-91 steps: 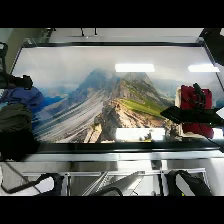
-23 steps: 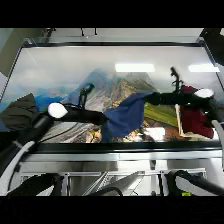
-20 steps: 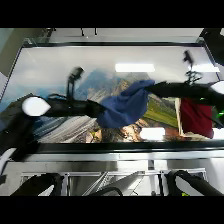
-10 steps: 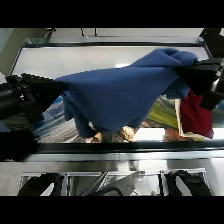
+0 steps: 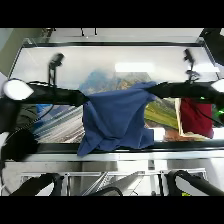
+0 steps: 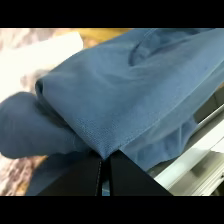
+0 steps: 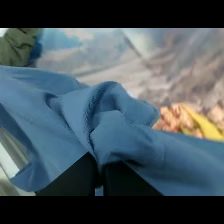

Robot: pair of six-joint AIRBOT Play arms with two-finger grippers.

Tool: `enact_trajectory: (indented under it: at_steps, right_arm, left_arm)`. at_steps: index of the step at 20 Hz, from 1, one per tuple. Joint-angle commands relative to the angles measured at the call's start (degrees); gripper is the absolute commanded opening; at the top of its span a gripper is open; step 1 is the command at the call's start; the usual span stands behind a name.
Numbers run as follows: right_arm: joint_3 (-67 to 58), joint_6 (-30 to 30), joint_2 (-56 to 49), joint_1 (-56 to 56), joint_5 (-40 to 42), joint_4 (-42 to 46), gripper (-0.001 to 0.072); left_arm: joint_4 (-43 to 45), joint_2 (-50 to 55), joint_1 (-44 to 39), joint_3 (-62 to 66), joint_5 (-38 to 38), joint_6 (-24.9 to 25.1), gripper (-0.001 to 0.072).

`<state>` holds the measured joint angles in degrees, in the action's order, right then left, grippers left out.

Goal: Fold the shirts.

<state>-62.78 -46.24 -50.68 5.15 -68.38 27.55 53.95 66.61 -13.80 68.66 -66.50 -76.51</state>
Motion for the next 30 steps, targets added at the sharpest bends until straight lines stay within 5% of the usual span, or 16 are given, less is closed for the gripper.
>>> enact_trajectory:
  at_steps: [1, 3, 5, 10, 19, 30]
  right_arm:
    - [1.33, 1.51, -11.69, -0.35, 0.85, -4.24, 0.0209]
    - [1.20, 2.36, -14.88, -0.02, 0.87, -5.05, 0.0217]
    - [1.20, 2.21, -14.71, 2.49, -0.98, -3.98, 0.0368]
    - [3.72, -6.78, -9.42, 14.12, -14.23, 8.57, 0.0363]
    - [34.58, -12.48, 6.80, 16.65, -4.50, 14.78, 0.0365]
    - [37.79, -14.62, 3.48, 15.17, -3.10, 18.49, 0.0365]
  left_arm:
    - [0.11, 8.96, 0.04, -2.43, 1.29, 1.62, 0.0019]
    - [0.13, 12.50, 0.09, -2.43, 1.64, 1.70, 0.0019]
    - [0.09, 14.69, 1.03, -2.43, 2.23, 1.73, 0.0019]
    - [0.11, 15.06, 5.88, -2.29, 1.97, 2.16, 0.0019]
    - [0.13, 14.95, 14.78, -3.21, -4.07, 5.27, 0.0019]
    - [0.07, 14.95, 14.78, -3.30, -3.98, 5.79, 0.0019]
